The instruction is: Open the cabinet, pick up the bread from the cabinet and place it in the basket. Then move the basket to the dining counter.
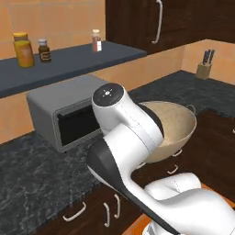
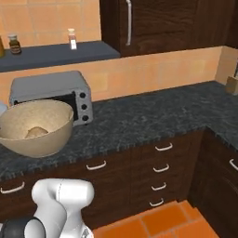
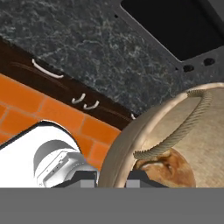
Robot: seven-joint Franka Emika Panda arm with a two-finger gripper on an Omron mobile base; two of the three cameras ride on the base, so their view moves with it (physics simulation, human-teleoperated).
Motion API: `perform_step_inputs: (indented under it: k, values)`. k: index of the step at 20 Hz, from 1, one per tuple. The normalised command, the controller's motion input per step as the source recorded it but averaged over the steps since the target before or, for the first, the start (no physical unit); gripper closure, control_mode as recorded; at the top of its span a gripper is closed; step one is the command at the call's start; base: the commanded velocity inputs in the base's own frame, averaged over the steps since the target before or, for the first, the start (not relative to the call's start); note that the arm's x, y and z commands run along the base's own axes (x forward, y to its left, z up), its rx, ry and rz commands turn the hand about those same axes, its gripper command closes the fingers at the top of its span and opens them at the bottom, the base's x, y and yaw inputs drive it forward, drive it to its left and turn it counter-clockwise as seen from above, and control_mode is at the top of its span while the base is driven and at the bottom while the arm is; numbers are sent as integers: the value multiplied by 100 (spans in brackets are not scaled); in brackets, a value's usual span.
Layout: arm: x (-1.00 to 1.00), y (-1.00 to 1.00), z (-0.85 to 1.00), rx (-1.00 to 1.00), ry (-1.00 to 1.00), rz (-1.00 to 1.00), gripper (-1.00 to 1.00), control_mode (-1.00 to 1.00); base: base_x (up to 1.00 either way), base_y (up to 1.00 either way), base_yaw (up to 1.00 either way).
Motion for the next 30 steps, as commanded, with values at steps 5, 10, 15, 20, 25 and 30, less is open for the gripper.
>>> perform_step_inputs:
  k: [5, 10, 15, 20, 25, 30]
  values:
    - [0, 0, 0, 0, 0, 0, 100, 100, -2, -49, -61]
    - [0, 0, 0, 0, 0, 0, 100, 100, 0, -48, -63]
    - [0, 0, 0, 0, 0, 0, 100, 100, 0, -47, -65]
    - [0, 0, 0, 0, 0, 0, 100, 100, 0, -46, -68]
    - [0, 0, 0, 0, 0, 0, 100, 100, 0, -48, -70]
    - [0, 0, 0, 0, 0, 0, 100, 100, 1, -49, -71]
